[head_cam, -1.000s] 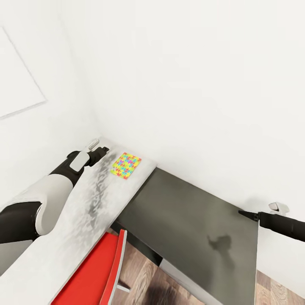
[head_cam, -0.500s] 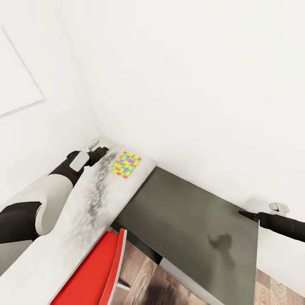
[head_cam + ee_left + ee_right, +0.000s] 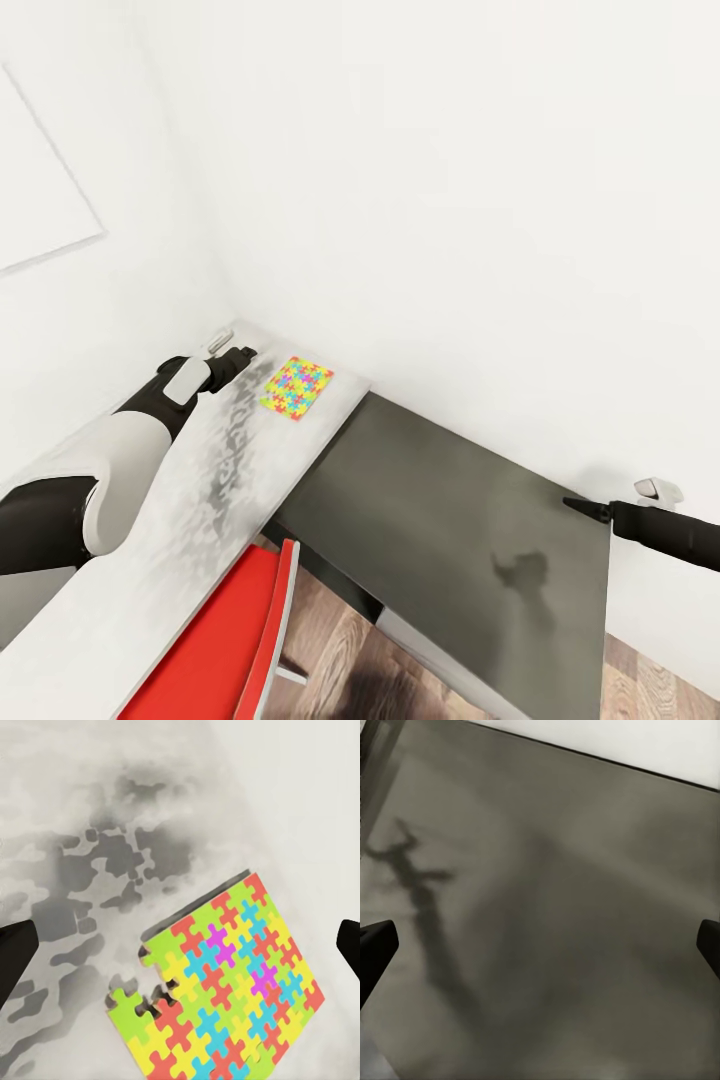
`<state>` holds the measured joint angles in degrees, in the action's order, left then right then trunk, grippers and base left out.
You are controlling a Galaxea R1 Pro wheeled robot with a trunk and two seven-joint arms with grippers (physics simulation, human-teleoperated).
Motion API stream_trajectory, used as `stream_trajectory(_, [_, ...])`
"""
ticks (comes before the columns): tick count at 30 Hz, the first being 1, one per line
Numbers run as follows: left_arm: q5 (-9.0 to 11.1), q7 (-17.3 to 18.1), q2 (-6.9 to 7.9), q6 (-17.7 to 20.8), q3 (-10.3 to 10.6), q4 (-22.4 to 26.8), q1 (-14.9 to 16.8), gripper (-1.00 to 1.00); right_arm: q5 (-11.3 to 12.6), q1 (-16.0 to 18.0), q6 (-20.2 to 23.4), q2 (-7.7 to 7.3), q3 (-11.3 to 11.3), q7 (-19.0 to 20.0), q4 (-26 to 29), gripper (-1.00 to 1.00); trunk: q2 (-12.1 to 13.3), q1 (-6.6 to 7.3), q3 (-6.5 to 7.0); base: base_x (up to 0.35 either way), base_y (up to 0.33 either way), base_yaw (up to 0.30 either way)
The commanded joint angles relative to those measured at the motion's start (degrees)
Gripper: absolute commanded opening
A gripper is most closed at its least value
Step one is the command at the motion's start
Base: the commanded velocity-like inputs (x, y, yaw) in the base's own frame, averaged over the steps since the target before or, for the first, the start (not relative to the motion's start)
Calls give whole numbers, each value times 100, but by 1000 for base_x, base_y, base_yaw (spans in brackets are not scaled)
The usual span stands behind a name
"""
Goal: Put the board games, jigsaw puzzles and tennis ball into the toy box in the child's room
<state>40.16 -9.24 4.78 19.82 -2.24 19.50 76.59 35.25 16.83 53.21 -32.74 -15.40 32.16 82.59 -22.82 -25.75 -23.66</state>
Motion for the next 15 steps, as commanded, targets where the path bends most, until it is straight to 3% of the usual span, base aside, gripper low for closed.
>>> stream_trajectory(1, [43, -34, -1, 35, -26, 12, 3, 100, -12, 5, 34, -1, -7, 27, 4, 100, -10, -3, -11, 0, 0, 0])
stream_trajectory(15, [44, -34, -1, 32, -34, 11, 7, 100, -10, -2, 73, -9, -11, 27, 11, 100, -10, -3, -95, 0, 0, 0])
